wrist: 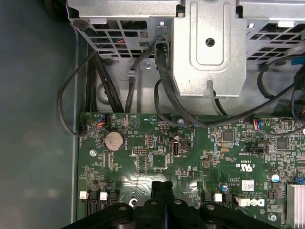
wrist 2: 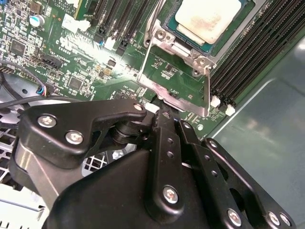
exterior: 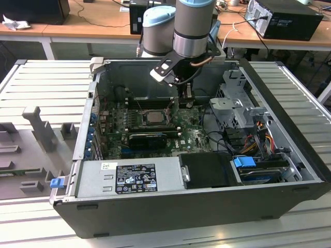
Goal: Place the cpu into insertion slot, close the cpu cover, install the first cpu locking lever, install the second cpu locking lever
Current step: 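Close the cpu cover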
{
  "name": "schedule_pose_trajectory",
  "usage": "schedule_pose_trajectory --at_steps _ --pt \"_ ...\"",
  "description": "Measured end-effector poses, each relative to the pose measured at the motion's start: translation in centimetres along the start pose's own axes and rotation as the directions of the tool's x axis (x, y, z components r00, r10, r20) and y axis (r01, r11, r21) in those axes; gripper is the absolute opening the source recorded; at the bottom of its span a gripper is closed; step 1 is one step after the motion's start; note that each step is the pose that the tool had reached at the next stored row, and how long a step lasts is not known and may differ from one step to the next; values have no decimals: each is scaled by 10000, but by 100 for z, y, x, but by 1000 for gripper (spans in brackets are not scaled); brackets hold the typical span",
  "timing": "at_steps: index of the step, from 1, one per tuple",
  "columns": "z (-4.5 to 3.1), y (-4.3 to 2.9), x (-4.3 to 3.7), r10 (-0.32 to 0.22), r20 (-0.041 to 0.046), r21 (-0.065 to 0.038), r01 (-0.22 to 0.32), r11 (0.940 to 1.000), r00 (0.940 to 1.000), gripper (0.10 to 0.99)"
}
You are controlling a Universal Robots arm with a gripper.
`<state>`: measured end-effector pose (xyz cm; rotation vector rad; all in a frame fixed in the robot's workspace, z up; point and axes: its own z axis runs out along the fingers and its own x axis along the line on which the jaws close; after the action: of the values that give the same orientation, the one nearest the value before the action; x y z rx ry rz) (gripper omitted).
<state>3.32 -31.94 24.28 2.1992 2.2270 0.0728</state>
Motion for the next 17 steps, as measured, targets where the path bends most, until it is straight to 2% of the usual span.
schedule_pose_trajectory --at_steps 10,17 --pt "-1 -40 1 0 0 1 0 10000 10000 106" --pt "-3 -100 1 0 0 0 0 10000 10000 106"
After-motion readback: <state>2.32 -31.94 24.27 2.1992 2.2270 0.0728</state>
